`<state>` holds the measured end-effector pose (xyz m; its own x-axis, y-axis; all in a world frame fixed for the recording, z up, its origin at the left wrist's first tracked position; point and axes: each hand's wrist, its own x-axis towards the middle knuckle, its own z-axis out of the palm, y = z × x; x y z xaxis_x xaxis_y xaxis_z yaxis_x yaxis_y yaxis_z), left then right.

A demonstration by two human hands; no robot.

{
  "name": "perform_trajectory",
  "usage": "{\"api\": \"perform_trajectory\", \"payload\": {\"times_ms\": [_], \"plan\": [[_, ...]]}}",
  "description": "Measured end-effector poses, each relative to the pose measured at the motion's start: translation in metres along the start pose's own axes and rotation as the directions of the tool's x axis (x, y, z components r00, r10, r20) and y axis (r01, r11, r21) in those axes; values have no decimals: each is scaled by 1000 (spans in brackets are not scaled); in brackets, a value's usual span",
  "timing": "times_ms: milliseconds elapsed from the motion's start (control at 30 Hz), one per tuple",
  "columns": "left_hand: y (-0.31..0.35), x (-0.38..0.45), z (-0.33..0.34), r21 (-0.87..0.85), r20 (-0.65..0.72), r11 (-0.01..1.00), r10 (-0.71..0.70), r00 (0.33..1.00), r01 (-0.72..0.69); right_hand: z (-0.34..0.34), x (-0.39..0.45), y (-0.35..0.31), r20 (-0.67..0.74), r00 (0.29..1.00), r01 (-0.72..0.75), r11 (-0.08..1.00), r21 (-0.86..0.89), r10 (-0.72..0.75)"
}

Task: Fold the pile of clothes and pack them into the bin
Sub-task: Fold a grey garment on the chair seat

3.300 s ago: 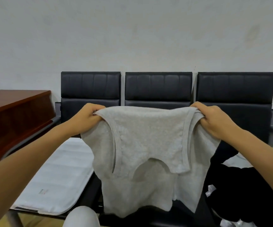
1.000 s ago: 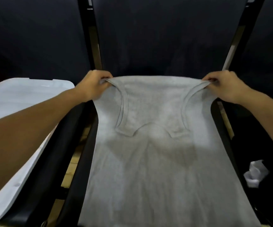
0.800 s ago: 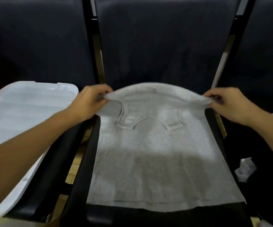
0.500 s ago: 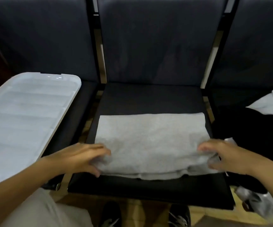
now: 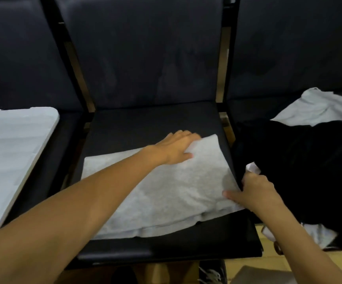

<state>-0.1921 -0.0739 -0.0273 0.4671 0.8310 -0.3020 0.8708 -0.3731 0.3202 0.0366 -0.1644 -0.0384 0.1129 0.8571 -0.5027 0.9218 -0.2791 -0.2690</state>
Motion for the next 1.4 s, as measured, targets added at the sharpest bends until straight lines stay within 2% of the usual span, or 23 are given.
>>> {"api": "perform_trajectory", "payload": {"times_ms": [67, 200, 333, 433, 533, 600, 733, 800, 867, 933, 1000, 1033, 1100, 1133, 1167, 1200, 1267, 1333, 1400], "plan": [[19, 39, -2, -21, 57, 998, -65, 996, 66, 1, 4, 4, 23, 1000, 10, 1000, -5, -9], [25, 93, -1, 17, 168, 992, -123, 978, 121, -2, 12, 13, 185, 979, 70, 995, 70, -82], [29, 103, -17, -17, 178, 1000, 13, 984, -10, -21, 10, 16, 178, 970, 104, 948, 300, -163], [29, 83, -43, -44, 119, 991, 134, 984, -130, -34, 1, 13, 183, 938, 161, 838, 522, -294], [10, 41, -74, 21, 63, 982, 188, 980, -190, -39, -14, -10, 181, 835, 275, 679, 681, -520], [-14, 2, -92, 84, 39, 978, 188, 981, -191, -35, -26, -38, 178, 768, 328, 617, 715, -615], [-85, -93, -109, 234, -1, 967, 99, 995, -96, 0, -54, -118, 205, 627, 418, 547, 725, -752], [-119, -137, -105, 318, -15, 947, 53, 998, -45, 26, -69, -157, 252, 528, 420, 507, 753, -811], [-145, -177, -97, 453, 54, 891, -63, 997, 32, 51, -87, -190, 298, 403, 416, 464, 782, -865], [-160, -203, -88, 617, 142, 778, -256, 956, 117, 67, -94, -209, 340, 366, 432, 482, 762, -866], [-162, -209, -77, 633, 144, 752, -349, 926, 185, 75, -87, -210, 326, 445, 465, 526, 712, -834], [-159, -206, -71, 599, 124, 776, -332, 935, 197, 78, -78, -208, 283, 533, 502, 568, 652, -797], [-150, -188, -55, 508, 49, 845, -220, 974, 165, 79, -57, -194, 142, 762, 531, 736, 420, -631], [-144, -175, -46, 462, 24, 880, -139, 990, 112, 76, -48, -187, 81, 848, 482, 826, 293, -523], [-133, -160, -38, 433, 23, 900, -62, 998, 46, 77, -41, -179, 55, 901, 410, 886, 216, -430], [-120, -144, -31, 429, 42, 903, 2, 999, -20, 78, -35, -173, 72, 928, 346, 918, 193, -365], [-96, -115, -19, 496, 146, 858, 74, 987, -138, 84, -29, -169, 153, 939, 266, 934, 237, -307], [-85, -93, -13, 621, 225, 762, 50, 973, -183, 94, -25, -168, 182, 934, 250, 926, 283, -308], [-85, -92, -18, 714, 223, 679, 11, 975, -171, 95, -23, -170, 180, 916, 296, 907, 299, -358]]}}
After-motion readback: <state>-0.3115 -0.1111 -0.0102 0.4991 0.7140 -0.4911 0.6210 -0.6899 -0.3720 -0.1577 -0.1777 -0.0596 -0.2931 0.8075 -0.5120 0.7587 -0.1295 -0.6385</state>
